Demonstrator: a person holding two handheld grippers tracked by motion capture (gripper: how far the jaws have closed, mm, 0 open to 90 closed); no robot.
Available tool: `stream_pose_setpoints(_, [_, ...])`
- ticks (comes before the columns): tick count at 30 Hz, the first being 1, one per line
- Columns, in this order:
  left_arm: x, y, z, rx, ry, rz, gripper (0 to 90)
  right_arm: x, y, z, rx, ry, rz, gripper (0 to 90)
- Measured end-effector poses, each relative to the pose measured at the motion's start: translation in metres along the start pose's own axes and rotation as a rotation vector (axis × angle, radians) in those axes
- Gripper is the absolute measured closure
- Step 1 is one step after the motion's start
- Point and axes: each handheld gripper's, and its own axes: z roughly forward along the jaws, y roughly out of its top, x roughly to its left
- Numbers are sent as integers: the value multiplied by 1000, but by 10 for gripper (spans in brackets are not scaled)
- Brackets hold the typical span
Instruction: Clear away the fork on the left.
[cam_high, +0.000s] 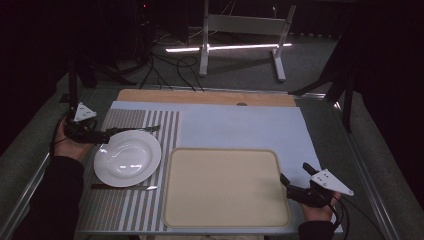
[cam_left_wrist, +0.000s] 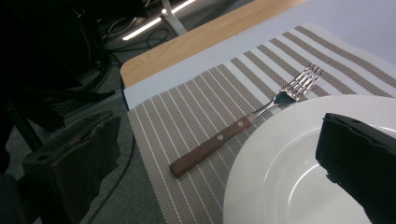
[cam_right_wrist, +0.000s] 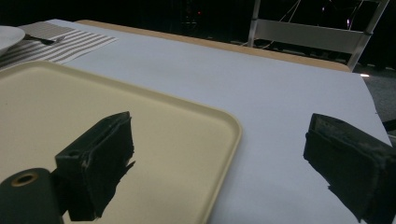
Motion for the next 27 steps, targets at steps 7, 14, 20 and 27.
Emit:
stream_pose_setpoints(7, [7, 8, 9, 34, -3, 11, 0, 0, 0, 0, 1, 2, 1, 81])
stream_pose_setpoints(14, [12, 11, 27, 111, -21, 32, 0, 0, 0, 0, 2, 3, -1, 81])
stream_pose_setpoints(20, [19, 12, 40, 151, -27, 13, 0, -1, -1, 0, 4, -2, 0, 81])
stream_pose_setpoints(27, [25, 8, 57, 218, -33, -4, 0, -2, -2, 0, 8, 1, -2, 81])
